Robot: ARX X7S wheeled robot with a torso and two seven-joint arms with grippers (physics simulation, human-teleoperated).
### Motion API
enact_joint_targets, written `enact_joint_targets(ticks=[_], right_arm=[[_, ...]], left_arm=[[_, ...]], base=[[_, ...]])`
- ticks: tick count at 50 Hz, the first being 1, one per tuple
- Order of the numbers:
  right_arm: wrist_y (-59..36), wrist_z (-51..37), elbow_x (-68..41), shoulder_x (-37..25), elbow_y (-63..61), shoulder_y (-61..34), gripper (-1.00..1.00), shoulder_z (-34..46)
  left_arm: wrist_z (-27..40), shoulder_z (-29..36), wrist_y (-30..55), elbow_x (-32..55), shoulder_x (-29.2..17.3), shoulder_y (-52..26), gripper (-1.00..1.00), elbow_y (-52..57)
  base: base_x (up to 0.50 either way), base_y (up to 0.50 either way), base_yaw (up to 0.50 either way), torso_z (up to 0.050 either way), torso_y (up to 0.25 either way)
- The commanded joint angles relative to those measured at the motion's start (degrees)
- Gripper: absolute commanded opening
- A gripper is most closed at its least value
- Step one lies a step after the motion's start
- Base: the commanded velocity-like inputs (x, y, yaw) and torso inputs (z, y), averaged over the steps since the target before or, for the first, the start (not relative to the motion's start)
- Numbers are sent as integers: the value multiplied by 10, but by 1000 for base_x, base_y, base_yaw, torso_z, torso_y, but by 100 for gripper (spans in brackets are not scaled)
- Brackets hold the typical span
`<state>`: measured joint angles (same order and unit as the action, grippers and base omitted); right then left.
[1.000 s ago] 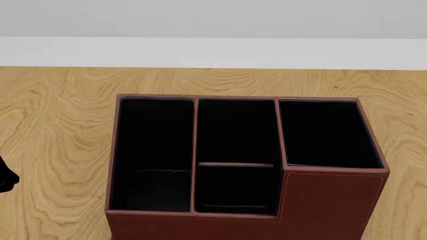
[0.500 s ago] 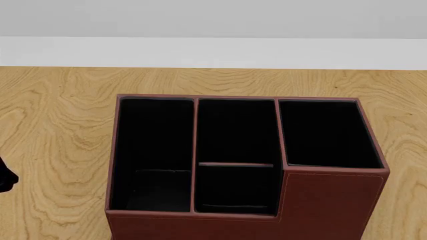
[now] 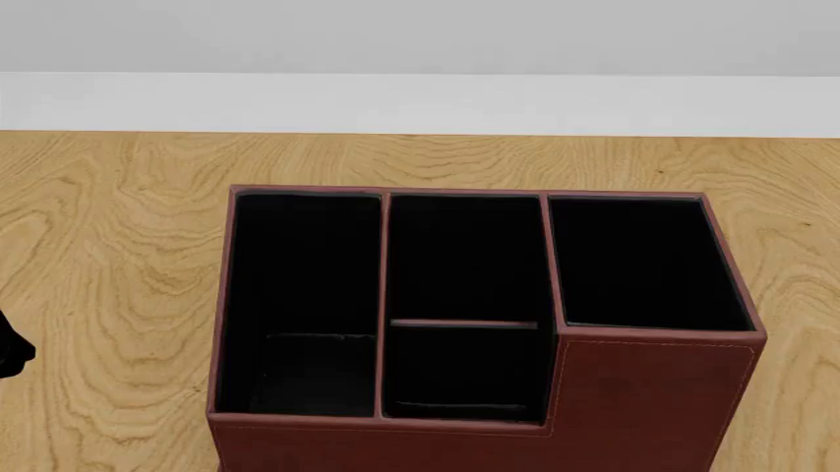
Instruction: Pick up the white mug and place it to the right of the caddy.
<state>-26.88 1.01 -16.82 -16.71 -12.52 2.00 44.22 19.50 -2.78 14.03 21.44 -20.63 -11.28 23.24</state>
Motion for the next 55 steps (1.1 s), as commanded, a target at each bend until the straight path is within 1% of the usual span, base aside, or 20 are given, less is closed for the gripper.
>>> enact_joint_targets(ticks=[1, 14, 19, 26, 33, 39, 55], right_arm=[[-7, -8, 3, 2, -10, -1, -100, 2], [-38, -47, 28, -18, -81, 6, -100, 8], [-69, -69, 39, -29, -134, 6, -100, 10], [-153, -103, 48, -28, -225, 3, -100, 21], [-194, -111, 45, -26, -261, -10, -100, 20], [-213, -114, 38, -27, -281, -19, -100, 7], [-299, -120, 16, -23, -348, -64, -100, -26]], left_arm=[[2, 1, 0, 2, -1, 1, 100, 2], [3, -3, -3, 6, -4, 2, 100, 2], [5, -5, -1, 9, -5, 2, 100, 4], [6, -7, -1, 11, -6, 1, 100, 4], [6, -4, -2, 11, -6, 1, 100, 2], [6, -5, -3, 12, -7, 1, 100, 0], [8, -2, -4, 13, -8, 2, 100, 0]], base=[[0, 0, 0, 0, 0], [0, 0, 0, 0, 1], [0, 0, 0, 0, 0], [0, 0, 0, 0, 0], [0, 0, 0, 0, 1], [0, 0, 0, 0, 0], [0, 0, 0, 0, 1]])
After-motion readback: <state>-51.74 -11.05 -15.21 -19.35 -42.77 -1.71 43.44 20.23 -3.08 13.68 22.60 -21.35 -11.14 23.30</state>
